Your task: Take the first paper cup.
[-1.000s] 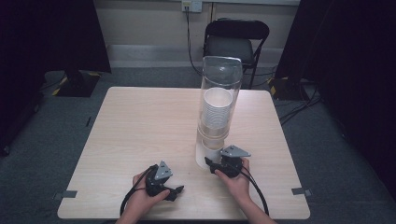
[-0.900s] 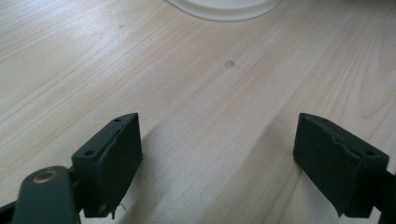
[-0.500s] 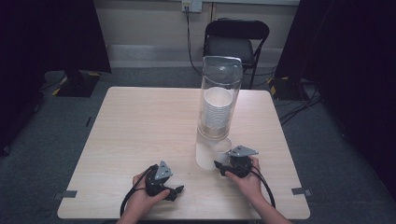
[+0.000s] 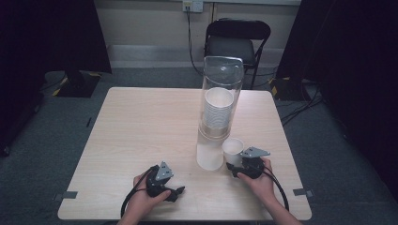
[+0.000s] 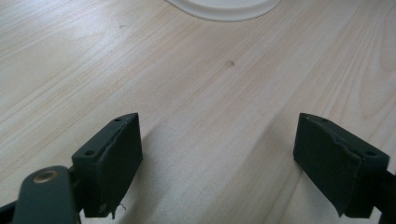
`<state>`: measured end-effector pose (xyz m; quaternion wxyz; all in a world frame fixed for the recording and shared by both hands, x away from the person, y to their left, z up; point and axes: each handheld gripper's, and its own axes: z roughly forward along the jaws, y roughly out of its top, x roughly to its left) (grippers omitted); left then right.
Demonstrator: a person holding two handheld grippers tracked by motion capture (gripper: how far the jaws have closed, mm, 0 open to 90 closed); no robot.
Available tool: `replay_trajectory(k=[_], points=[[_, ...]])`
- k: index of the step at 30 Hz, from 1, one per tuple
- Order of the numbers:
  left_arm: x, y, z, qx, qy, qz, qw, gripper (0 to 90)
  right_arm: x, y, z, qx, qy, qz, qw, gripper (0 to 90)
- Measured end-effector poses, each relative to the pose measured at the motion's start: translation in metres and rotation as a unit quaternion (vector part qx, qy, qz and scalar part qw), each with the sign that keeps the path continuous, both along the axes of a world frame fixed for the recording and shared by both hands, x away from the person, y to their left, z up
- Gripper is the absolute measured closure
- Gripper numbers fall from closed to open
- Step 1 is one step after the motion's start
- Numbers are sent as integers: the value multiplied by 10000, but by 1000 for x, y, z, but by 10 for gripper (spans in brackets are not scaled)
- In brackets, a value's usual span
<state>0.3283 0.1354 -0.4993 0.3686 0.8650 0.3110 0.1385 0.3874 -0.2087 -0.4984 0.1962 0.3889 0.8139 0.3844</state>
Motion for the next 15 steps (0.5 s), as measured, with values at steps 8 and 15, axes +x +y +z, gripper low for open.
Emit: replay_trajectory(k=[8, 15], points=[[0, 0, 0, -5, -25, 21, 10000, 151, 10, -8, -1, 3, 209, -226, 9995, 330], [0, 0, 0, -7, -7, 8, 10000, 151, 14, -16, -1, 1, 116, -392, 9992, 282]])
